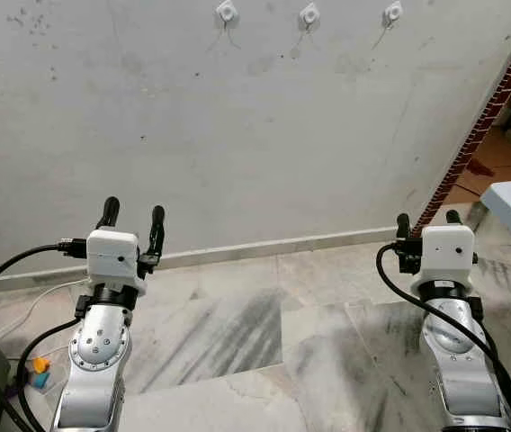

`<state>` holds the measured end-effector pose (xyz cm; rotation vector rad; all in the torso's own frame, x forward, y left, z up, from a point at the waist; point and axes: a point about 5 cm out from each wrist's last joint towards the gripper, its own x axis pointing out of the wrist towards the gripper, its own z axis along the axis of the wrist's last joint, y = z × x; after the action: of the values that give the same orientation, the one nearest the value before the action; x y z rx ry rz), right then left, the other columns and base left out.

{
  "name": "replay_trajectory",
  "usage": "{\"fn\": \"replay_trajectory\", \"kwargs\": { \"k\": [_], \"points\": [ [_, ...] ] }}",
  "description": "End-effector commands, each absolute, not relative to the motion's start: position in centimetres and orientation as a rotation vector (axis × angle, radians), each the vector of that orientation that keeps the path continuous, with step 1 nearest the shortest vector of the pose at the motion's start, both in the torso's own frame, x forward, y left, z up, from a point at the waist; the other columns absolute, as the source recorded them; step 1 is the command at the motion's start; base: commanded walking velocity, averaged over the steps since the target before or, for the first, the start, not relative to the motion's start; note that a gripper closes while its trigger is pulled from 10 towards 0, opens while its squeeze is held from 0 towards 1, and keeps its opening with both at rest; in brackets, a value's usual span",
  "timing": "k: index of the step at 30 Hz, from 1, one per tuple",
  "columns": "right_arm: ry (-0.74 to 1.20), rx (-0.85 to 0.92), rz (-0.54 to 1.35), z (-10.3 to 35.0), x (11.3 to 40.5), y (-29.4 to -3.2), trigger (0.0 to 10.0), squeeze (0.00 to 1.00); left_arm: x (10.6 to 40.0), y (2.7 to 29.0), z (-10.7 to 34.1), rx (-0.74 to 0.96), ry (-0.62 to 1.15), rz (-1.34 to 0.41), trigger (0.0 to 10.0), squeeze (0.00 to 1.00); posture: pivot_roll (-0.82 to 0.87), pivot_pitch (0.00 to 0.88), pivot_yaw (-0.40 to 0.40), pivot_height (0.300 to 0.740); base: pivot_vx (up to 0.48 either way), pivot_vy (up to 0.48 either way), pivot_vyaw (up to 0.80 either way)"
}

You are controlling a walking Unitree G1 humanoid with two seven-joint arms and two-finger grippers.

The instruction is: Hang keys on a hook

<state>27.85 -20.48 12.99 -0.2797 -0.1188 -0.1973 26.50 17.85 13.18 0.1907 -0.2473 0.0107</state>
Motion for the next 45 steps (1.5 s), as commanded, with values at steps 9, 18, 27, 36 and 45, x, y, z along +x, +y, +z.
{"fn": "replay_trajectory", "kwargs": {
  "k": [9,18,27,36,45],
  "points": [
    [-0.029,-0.255,-0.234,11.9,27.8,-20.2,10.0,1.0,26.0,17.2,11.0,0.177,-0.142,-0.06,10.0,1.0,-0.07,0.0,0.007,0.74,0.0,0.0,0.0],
    [0.014,-0.261,-0.177,10.9,26.6,-18.6,10.0,1.0,25.7,18.0,10.1,0.204,-0.104,-0.016,10.0,1.0,-0.06,0.0,-0.004,0.74,0.0,0.0,0.0],
    [-0.038,-0.176,-0.238,12.6,27.7,-19.9,10.0,0.0,25.9,18.3,9.9,0.226,-0.109,0.009,10.0,1.0,-0.05,0.0,-0.006,0.74,0.0,0.0,0.0],
    [-0.056,-0.183,-0.236,12.9,28.5,-19.5,10.0,0.0,26.3,18.6,9.7,0.129,-0.044,0.049,10.0,0.0,-0.05,0.0,-0.004,0.74,0.0,0.0,0.0],
    [0.026,-0.205,-0.237,11.8,27.6,-19.3,10.0,0.0,26.3,17.5,9.7,0.101,-0.015,-0.004,10.0,0.0,-0.06,0.0,-0.001,0.74,0.0,0.0,0.0]
  ]
}}
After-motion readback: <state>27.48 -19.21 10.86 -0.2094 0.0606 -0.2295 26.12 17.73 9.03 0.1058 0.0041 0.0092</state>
